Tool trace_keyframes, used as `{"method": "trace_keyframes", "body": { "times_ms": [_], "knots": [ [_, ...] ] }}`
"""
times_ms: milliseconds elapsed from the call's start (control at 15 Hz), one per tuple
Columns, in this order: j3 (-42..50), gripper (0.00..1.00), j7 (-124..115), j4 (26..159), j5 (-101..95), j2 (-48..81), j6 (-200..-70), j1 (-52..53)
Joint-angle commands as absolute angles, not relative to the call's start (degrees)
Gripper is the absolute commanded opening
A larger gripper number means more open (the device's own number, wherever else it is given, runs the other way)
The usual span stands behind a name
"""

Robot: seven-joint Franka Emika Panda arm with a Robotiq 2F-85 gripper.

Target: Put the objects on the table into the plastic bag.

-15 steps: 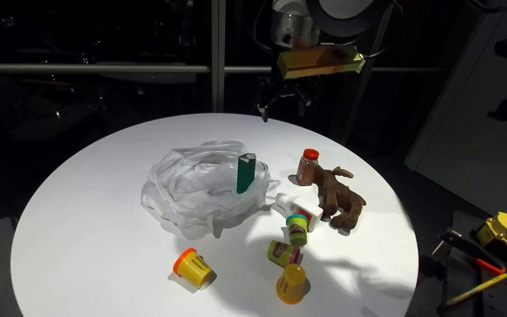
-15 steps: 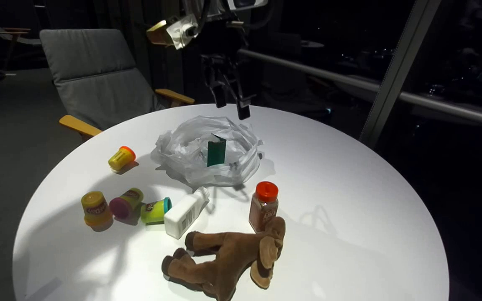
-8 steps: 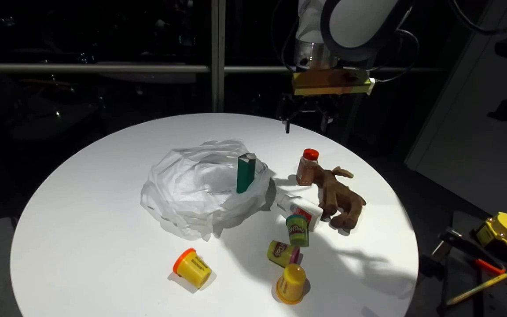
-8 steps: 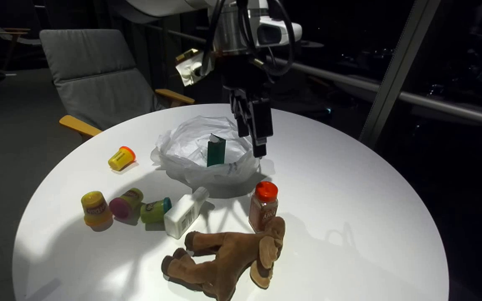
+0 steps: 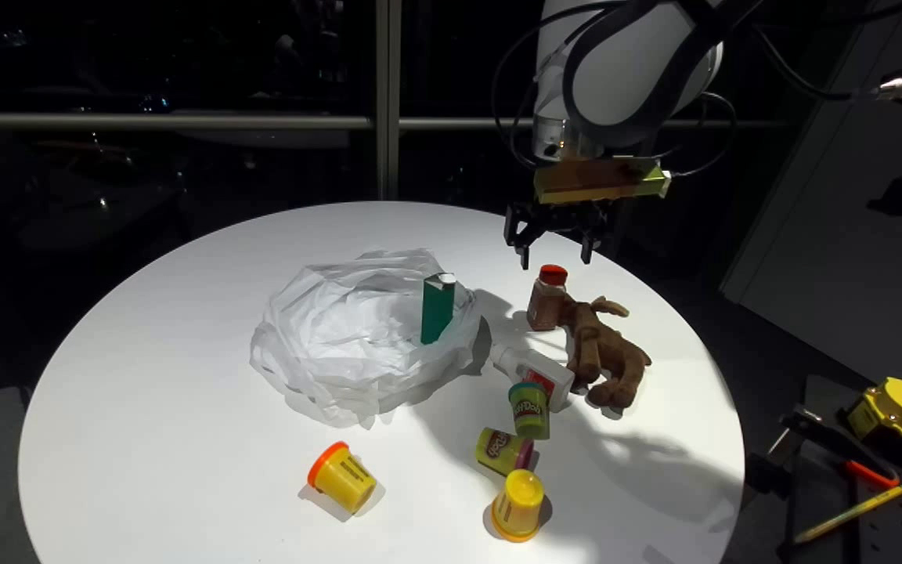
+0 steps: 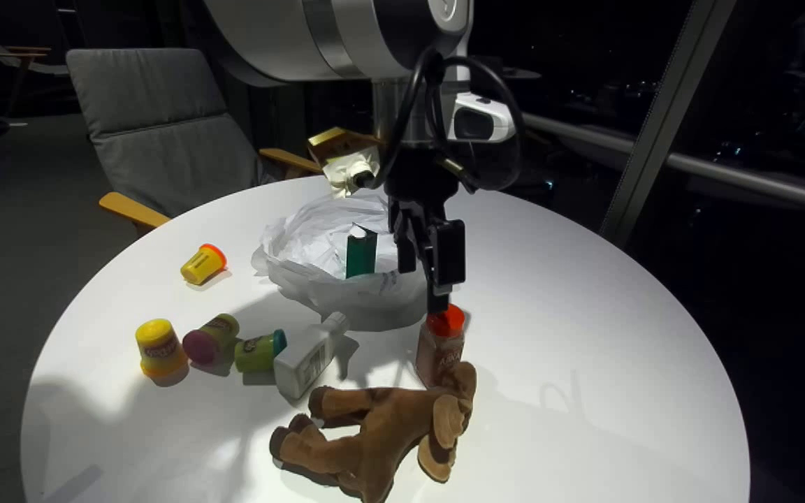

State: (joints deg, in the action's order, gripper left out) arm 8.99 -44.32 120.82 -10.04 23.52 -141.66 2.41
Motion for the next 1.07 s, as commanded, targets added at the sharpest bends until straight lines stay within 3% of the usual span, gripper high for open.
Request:
{"method": "trace_keyframes", "body": {
  "times_ms": [0,867,933,1000],
  "knots": [
    [8.99,1.0,-40.19,119.29,-8.72,25.23,-141.95,1.75],
    [10.08,1.0,-34.59,115.8,-6.22,31.1,-146.79,-0.04],
    [9.92,0.75,-33.84,115.55,-5.3,31.36,-146.92,-0.33],
    [9.63,0.74,-32.8,115.52,-4.14,31.3,-147.01,-0.64]
  ]
}}
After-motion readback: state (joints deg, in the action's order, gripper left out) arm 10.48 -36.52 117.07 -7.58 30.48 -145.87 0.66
